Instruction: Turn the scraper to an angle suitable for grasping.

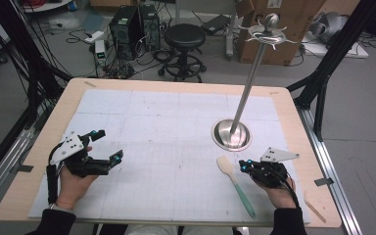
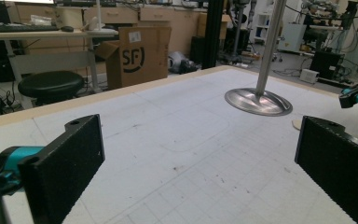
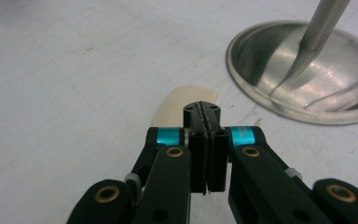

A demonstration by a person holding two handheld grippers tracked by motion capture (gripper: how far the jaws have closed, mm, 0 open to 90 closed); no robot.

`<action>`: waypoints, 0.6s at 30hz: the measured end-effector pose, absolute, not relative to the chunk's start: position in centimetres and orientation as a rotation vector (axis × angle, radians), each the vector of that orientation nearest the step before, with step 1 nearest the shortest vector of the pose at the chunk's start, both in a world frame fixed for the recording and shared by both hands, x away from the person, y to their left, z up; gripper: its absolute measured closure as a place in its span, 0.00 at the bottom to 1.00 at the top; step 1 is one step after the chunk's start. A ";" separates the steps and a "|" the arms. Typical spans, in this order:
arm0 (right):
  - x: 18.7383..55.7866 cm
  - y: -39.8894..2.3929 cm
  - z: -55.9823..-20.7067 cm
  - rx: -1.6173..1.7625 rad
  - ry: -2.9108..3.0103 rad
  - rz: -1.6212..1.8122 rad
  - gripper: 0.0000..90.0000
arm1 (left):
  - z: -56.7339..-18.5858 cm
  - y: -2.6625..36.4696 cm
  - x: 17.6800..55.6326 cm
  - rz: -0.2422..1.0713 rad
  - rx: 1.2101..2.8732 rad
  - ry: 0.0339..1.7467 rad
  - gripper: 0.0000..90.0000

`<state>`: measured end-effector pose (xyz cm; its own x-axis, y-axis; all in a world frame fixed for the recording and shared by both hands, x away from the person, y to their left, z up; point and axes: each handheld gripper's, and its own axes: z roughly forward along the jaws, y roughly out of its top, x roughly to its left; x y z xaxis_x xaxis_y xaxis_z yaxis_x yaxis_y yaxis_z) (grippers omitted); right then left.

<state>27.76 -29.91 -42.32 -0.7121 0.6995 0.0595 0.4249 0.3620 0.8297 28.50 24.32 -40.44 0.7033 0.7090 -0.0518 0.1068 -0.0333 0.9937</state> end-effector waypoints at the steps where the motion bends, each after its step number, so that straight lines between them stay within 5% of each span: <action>1: 27.8 -29.9 -42.5 1.001 2.331 1.279 1.00 | -40.4 24.3 28.5 0.552 1.553 0.691 0.02; 18: 27.7 -28.9 -44.3 1.042 2.426 1.199 1.00 | -40.7 24.1 28.7 0.544 1.572 0.696 0.02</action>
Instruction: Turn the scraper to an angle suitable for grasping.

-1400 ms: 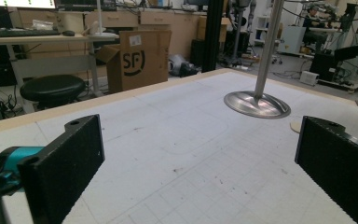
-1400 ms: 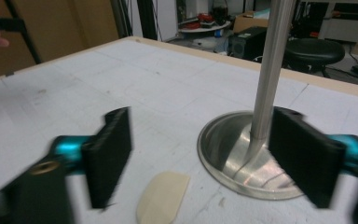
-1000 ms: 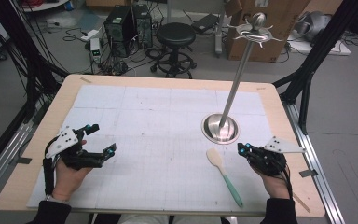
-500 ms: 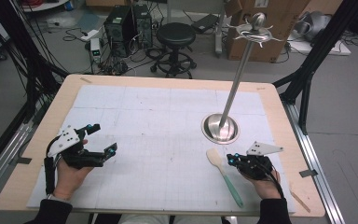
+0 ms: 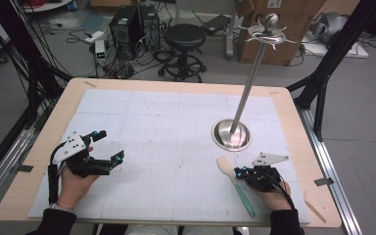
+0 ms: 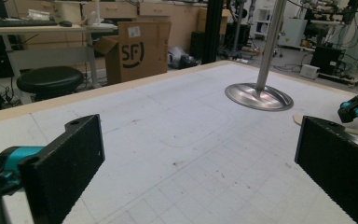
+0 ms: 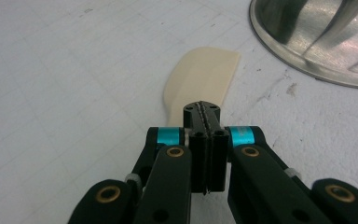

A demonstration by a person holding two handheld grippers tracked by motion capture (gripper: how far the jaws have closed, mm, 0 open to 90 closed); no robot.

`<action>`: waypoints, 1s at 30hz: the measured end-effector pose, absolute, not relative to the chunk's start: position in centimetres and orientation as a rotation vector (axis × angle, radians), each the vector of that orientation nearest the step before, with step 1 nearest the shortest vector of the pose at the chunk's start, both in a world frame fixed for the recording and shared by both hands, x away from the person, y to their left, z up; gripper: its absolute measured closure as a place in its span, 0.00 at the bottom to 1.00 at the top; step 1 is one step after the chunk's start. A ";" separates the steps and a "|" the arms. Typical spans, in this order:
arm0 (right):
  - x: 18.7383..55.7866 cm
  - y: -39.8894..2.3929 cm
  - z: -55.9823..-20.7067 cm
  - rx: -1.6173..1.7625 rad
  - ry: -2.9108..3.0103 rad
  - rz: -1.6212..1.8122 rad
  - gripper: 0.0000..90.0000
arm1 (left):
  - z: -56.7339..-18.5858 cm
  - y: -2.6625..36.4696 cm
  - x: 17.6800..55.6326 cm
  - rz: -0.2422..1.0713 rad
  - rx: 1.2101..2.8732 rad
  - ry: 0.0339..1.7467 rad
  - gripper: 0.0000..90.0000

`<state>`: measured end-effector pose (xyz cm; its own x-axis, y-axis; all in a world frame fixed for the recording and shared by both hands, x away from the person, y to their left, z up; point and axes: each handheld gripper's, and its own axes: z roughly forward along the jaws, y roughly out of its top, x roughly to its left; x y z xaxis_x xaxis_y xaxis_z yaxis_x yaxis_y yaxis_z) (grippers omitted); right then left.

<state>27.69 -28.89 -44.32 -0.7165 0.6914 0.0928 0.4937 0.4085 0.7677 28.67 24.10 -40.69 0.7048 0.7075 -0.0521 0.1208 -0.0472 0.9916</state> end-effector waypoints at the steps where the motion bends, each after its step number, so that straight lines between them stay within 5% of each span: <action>1: 27.8 -28.8 -44.4 1.051 2.429 1.194 1.00 | -40.7 24.1 28.7 0.543 1.576 0.698 0.02; 30: 28.2 -25.4 -44.4 0.945 2.555 1.150 1.00 | -40.9 23.9 28.8 0.540 1.598 0.705 0.02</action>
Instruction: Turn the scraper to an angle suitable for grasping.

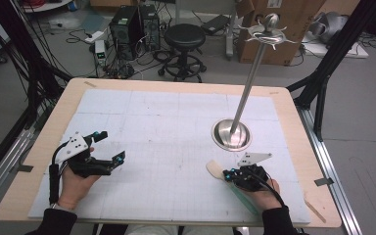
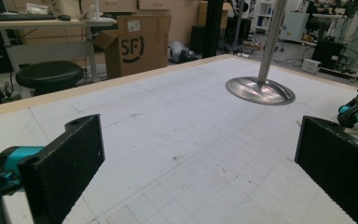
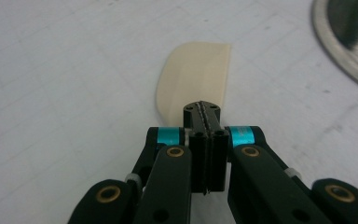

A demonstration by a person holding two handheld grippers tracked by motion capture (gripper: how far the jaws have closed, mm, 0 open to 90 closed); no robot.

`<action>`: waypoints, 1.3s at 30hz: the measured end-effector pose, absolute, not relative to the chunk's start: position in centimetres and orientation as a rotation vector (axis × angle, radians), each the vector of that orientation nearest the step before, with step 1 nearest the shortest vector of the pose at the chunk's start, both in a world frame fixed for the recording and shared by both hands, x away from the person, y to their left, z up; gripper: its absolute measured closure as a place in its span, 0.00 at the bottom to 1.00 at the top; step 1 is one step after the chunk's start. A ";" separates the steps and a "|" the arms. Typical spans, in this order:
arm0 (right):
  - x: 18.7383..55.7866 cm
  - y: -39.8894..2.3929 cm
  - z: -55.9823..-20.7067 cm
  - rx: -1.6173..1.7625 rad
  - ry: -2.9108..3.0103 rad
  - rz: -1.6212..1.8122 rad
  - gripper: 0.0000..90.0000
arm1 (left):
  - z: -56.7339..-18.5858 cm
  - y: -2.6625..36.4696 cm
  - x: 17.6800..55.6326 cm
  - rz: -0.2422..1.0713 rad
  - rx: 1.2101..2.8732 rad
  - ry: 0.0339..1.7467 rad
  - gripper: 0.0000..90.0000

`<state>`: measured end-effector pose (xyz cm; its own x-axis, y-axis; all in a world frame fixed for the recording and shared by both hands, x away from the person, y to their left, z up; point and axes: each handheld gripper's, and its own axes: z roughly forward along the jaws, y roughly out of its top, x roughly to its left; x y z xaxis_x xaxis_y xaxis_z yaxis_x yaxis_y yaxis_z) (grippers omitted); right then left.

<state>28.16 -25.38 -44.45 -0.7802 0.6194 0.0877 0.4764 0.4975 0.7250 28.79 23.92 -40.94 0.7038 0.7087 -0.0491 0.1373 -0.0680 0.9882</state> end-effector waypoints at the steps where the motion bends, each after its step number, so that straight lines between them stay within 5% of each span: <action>1: 28.1 -25.1 -44.4 0.930 2.566 1.146 1.00 | -40.9 23.9 28.8 0.540 1.598 0.705 0.02; 39: 22.5 -25.6 -43.6 0.837 2.591 1.182 1.00 | -41.1 23.7 29.2 0.525 1.594 0.708 0.02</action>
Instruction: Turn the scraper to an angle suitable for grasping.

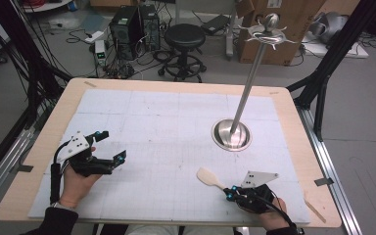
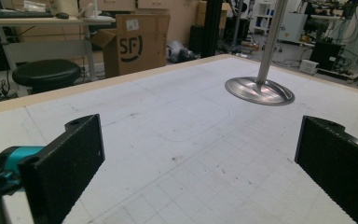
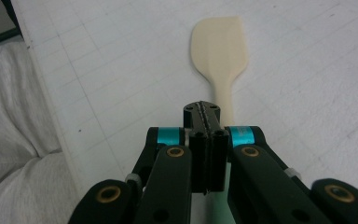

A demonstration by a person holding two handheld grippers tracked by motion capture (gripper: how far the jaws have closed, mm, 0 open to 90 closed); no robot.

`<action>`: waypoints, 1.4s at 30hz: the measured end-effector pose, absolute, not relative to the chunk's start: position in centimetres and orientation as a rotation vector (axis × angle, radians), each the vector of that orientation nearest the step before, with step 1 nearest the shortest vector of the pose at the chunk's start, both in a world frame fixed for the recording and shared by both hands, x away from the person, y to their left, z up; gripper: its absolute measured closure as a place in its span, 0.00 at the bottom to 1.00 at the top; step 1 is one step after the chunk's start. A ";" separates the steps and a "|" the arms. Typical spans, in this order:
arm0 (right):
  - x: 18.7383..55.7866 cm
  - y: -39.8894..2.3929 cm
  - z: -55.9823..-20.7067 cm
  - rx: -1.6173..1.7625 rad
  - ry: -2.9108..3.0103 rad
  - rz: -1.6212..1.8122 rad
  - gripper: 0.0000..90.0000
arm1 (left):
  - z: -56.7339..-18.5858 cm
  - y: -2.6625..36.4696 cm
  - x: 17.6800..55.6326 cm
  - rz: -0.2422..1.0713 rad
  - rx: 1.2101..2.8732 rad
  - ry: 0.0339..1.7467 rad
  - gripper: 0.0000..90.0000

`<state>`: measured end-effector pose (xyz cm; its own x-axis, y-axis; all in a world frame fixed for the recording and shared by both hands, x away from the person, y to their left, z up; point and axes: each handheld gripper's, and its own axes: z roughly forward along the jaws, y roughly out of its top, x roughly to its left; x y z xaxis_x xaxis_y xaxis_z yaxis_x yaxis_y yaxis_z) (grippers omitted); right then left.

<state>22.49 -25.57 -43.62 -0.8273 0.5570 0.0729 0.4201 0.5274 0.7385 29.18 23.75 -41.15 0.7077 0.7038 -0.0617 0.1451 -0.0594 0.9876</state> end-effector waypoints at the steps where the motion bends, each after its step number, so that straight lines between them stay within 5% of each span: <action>1: 22.4 -25.6 -43.6 0.841 2.596 1.178 1.00 | -41.2 23.7 29.2 0.525 1.594 0.706 0.02; 42: 24.0 -27.9 -44.3 0.959 2.480 1.055 1.00 | -41.4 23.4 29.3 0.522 1.613 0.703 0.02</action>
<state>24.04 -27.86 -44.33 -0.7405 0.6721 0.0021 0.4677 0.5130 0.7198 29.29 23.40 -41.36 0.7129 0.6992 -0.0542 0.1503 -0.0768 0.9857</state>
